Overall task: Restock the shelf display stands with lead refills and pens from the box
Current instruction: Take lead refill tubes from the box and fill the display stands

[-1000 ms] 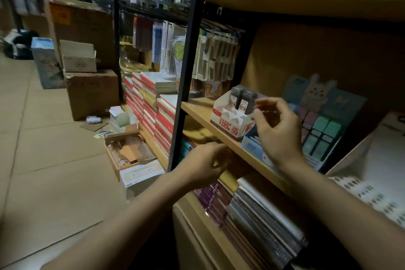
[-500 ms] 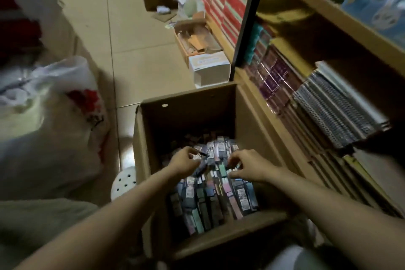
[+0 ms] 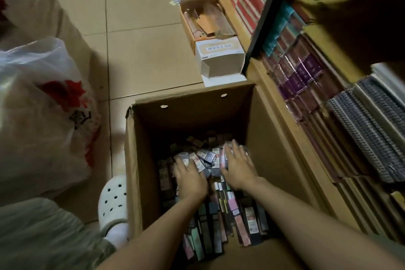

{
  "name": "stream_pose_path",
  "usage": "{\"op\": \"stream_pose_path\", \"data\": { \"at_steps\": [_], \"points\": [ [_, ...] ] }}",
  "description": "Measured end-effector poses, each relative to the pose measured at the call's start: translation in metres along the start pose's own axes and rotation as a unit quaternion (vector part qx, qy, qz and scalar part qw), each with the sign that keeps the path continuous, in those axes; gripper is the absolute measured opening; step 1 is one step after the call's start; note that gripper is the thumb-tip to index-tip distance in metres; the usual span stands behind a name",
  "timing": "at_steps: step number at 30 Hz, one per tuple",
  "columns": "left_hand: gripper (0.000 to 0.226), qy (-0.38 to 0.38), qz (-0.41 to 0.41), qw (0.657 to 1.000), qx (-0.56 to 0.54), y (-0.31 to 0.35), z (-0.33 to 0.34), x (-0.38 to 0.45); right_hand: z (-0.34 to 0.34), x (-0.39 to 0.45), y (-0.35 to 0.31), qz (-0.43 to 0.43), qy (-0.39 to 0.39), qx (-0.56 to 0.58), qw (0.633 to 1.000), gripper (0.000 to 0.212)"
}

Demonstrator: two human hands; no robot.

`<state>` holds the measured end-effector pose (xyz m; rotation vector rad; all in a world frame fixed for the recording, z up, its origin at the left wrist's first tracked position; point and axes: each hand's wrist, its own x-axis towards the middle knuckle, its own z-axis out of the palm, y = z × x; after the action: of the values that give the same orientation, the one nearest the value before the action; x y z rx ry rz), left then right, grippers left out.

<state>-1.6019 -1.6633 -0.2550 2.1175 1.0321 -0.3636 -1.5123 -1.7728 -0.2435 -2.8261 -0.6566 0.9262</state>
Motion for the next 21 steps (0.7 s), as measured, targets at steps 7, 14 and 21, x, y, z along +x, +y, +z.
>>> {"op": "stream_pose_path", "data": {
  "at_steps": [7, 14, 21],
  "points": [
    [0.051, 0.049, 0.069, 0.996, 0.004, -0.011, 0.013, -0.023, 0.025, -0.009, -0.001, 0.005, 0.048, 0.029, 0.998, 0.061],
    [0.031, 0.104, 0.061, 0.990, -0.078, -0.015, 0.015, -0.022, 0.026, -0.015, 0.000, 0.016, 0.108, 0.118, 0.987, 0.043],
    [0.044, 0.035, -0.088, 0.955, -0.282, -0.006, 0.004, -0.013, 0.007, 0.003, -0.006, 0.120, 0.120, 0.210, 0.963, 0.043]
  ]
}}
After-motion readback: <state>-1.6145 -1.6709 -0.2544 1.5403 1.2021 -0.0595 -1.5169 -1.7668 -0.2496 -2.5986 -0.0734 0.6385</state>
